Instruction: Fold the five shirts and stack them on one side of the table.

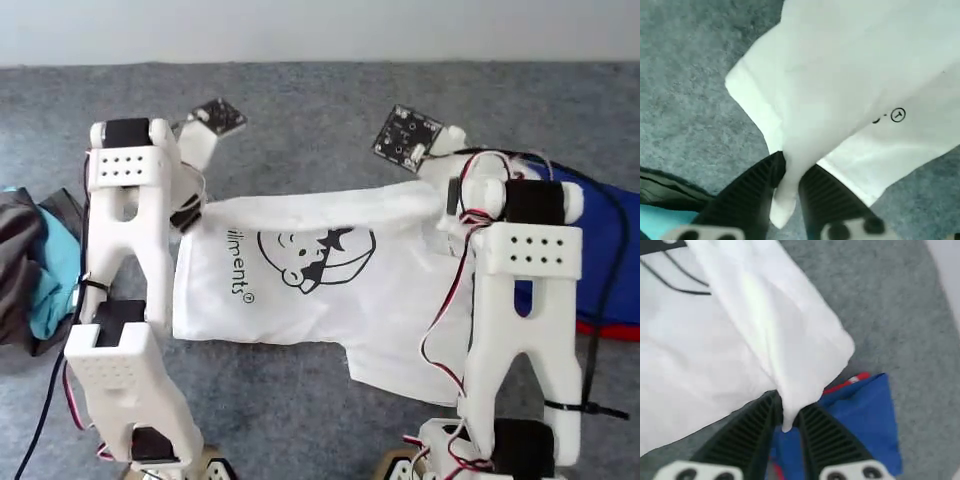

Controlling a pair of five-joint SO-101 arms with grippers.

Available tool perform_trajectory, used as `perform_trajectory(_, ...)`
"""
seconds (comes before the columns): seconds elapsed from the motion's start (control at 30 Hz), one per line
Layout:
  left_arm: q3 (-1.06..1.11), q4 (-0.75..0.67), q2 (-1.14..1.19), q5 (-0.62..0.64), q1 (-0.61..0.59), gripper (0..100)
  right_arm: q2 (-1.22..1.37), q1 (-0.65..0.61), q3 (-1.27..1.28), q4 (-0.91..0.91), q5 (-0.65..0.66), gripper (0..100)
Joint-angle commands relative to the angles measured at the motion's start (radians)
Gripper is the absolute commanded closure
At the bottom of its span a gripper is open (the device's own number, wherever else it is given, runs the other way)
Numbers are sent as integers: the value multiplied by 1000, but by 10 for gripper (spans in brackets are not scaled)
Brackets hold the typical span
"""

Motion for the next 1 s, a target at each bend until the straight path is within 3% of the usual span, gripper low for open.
perform_trajectory(0.0, 84, 21, -21, -9, 6, 983, -38, 16, -44, 162, -81, 989)
perform_trajectory(0.17, 213, 21, -21, -9, 5, 983, -35, 13, -28, 320, -187, 989)
perform_trajectory(0.4, 262, 21, -20, -9, 6, 983, -47, 16, 176, 326, -261, 989)
perform_trajectory(0.97, 348, 20, -18, -11, 9, 982, -289, 15, 526, 325, -281, 990)
